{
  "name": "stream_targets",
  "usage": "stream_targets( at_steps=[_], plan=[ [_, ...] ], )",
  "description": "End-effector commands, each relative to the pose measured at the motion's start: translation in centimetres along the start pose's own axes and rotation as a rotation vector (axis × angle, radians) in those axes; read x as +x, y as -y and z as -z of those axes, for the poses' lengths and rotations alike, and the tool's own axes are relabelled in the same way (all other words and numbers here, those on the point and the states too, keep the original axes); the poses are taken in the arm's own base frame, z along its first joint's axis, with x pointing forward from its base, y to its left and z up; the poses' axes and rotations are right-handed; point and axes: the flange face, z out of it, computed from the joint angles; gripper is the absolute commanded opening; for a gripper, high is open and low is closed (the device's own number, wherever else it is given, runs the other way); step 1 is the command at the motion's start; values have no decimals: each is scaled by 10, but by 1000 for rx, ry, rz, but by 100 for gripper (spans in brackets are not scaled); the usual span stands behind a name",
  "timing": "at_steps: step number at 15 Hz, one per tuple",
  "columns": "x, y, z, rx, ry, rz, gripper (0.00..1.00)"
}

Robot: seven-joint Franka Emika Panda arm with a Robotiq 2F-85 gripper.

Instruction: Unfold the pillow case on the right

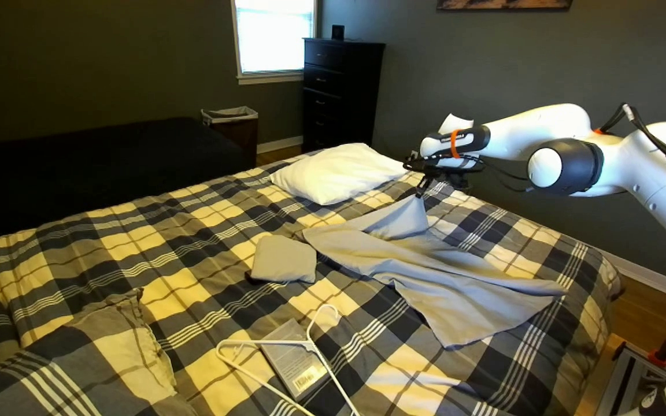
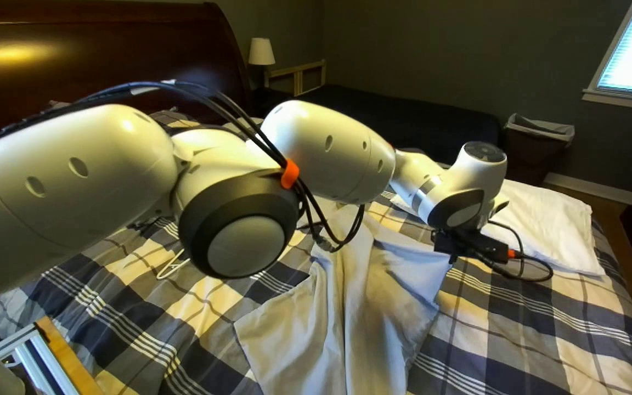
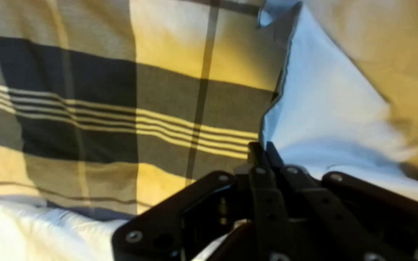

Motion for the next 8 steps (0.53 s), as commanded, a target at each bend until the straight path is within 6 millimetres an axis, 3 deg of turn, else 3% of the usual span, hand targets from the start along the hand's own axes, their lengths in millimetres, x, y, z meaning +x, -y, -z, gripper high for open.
stream_targets(
  at_steps=[1, 2, 4, 8],
  plan=[
    [5, -4, 14, -13, -13, 0, 1],
    [8, -6, 21, -19, -20, 0, 1],
    [16, -2, 3, -51, -116, -20, 0],
    [48, 10, 1, -162, -317, 23, 0]
  ],
)
